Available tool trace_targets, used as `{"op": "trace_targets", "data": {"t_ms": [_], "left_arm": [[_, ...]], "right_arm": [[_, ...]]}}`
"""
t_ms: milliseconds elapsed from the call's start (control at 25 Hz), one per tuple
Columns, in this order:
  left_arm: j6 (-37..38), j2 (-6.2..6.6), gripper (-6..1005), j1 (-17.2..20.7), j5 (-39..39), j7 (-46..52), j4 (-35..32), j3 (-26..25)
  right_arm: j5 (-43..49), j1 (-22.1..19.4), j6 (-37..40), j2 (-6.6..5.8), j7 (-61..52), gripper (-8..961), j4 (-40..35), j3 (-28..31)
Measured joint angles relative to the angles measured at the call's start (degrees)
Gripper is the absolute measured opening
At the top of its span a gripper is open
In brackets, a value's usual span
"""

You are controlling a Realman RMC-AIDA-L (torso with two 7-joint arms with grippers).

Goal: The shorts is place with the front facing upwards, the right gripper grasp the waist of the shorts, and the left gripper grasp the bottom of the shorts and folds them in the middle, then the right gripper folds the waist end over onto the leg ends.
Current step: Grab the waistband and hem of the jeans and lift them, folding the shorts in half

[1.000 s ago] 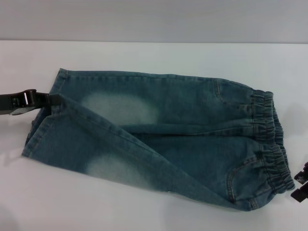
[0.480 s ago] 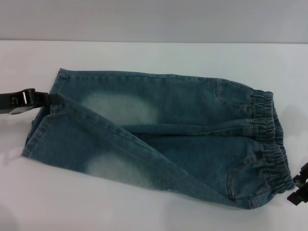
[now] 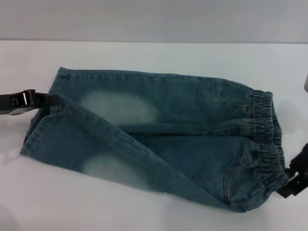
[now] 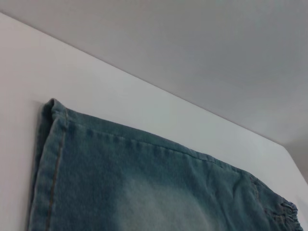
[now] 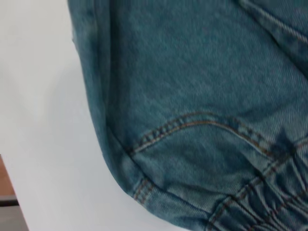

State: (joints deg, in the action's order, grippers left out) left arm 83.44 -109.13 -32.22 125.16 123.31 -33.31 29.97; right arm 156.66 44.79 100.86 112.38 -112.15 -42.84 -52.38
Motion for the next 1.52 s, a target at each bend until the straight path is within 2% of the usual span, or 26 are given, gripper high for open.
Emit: {"op": "trace_targets", "data": {"t_ms": [240, 680, 920, 1080, 1320, 1440, 1520], "left_arm": [[-0.3, -0.07, 49, 0.0, 0.0, -0.1, 0.0, 0.0], [-1.6, -0.14, 52, -0.1, 0.0, -0.2, 0.2, 0.0], [-1.6, -0.26, 53, -0.1, -0.1, 0.0, 0.0, 0.0], [-1.7, -0.41, 54, -0.2, -0.3, 0.1, 0.0, 0.0], [-2.0, -0.46, 56, -0.2, -0.4, 0.1, 0.1, 0.0], [-2.1, -0.45, 57, -0.2, -0.4, 0.1, 0.1, -0.2], [-2.3, -0.28, 57, -0.2, -0.5, 0.1, 0.0, -0.5]], "right_arm": [[-1.6, 0.1, 2.7, 0.65, 0.2, 568, -3.6, -0.2], [-1.7, 0.1, 2.8, 1.25, 1.4, 568, -3.6, 0.0], [-1.7, -0.4, 0.4, 1.63, 1.6, 443, -3.2, 0.1], [-1.7, -0.7, -1.4, 2.16, 2.4, 253, -2.3, 0.1], [-2.0, -0.7, -3.2, 2.22, 3.5, 4, 0.0, 0.1], [-4.4, -1.4, -3.1, 1.93, 4.4, 4, 0.0, 0.5], [-7.3, -2.3, -2.8, 1.27, 5.4, 3, -0.4, 1.2]]}}
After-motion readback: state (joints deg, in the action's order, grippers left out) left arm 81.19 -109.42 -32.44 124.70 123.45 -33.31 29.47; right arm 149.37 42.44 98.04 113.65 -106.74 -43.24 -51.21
